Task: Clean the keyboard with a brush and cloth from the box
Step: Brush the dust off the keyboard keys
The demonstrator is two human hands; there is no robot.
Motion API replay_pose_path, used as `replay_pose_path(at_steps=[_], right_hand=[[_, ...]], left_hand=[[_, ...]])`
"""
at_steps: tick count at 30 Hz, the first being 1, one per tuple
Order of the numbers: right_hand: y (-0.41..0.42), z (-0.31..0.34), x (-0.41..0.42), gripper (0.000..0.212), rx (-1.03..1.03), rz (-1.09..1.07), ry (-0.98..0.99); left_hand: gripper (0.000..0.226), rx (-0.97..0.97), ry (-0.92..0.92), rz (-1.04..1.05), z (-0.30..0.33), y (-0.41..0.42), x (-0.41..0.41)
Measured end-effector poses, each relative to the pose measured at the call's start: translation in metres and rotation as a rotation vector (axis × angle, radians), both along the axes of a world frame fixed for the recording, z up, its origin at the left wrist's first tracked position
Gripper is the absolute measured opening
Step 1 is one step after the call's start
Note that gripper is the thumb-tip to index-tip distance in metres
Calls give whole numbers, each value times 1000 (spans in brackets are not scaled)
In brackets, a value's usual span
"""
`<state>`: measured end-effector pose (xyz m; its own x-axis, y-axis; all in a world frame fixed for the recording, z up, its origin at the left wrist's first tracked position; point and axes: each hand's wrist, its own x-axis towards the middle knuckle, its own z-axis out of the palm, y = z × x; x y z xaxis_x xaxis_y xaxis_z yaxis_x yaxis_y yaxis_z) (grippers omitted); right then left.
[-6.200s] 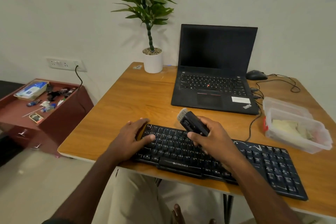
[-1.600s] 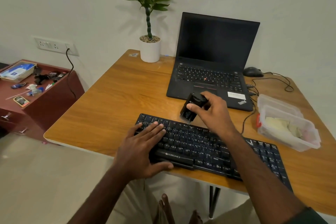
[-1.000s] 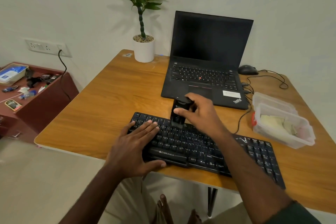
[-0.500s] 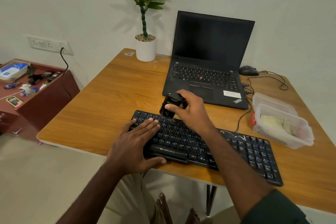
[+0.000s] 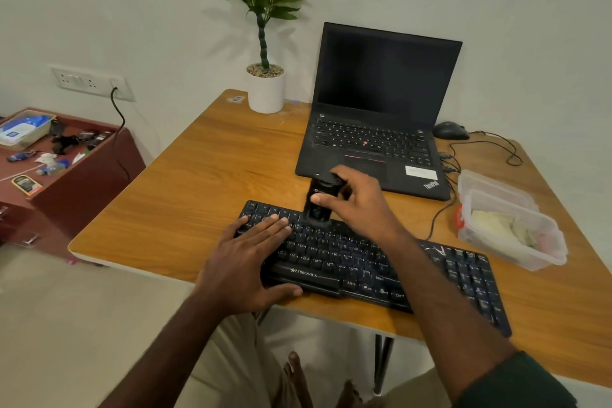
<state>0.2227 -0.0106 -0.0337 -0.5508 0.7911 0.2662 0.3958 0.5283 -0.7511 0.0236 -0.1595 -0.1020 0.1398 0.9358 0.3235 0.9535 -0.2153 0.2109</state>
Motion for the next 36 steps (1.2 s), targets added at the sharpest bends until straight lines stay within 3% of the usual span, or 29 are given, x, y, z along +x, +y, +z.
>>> replay_pose_path(at_steps=[3,7,10,13,19,28,36], right_hand=[[-1,0,-12,27,10,-2,45],[9,9,13,36,15,3,-63],[21,17,49,31,21,-81,-121],[23,23,79,23,-41,-164,-34],[13,24,96,22,-55,-142,-128],[7,7,54,20,-99,-62,57],[24,23,115,28,-119,-85,-144]], left_hand=[[103,3,-21,-3,2,1,-2],[105,-6,-32,-7,3,5,-5],[107,-13,-11,-1,5,7,-4],[110,-9,24,12,10,11,16],[107,4,30,-7,4,21,61],[101,-6,57,10,4,20,62],[102,-21,44,23,4,20,61]])
